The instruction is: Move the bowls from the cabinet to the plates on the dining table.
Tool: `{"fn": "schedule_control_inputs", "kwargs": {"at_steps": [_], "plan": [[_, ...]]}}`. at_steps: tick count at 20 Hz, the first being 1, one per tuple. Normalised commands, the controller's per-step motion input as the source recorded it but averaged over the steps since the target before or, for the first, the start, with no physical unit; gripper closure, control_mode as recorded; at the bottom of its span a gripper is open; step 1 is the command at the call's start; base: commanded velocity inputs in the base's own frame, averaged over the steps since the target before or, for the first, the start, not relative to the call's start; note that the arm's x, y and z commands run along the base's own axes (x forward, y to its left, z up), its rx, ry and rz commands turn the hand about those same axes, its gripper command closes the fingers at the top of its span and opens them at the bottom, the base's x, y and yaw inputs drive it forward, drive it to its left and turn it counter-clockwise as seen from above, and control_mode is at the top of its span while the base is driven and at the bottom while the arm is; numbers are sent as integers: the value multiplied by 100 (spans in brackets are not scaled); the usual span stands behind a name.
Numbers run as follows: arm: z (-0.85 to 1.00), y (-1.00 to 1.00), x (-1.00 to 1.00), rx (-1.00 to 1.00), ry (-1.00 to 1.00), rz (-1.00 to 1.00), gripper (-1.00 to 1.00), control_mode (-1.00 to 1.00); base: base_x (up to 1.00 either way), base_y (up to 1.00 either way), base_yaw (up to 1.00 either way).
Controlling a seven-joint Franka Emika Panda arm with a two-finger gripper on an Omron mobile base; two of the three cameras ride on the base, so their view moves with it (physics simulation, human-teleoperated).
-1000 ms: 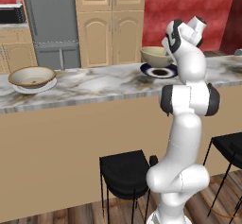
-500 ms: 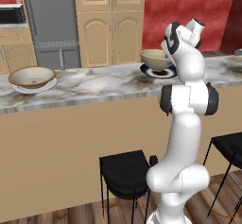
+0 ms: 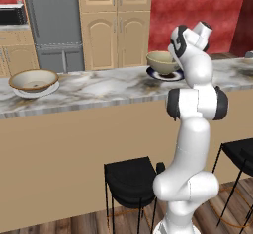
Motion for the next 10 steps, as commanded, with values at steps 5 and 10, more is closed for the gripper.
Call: {"fn": "schedule_control_inputs", "kwargs": {"at_steps": [5,10], "plan": [[-9,0,7,-1,1,0,100,-100,0,0,0],[0,0,0,0,1,0,100,-100,0,0,0]]}}
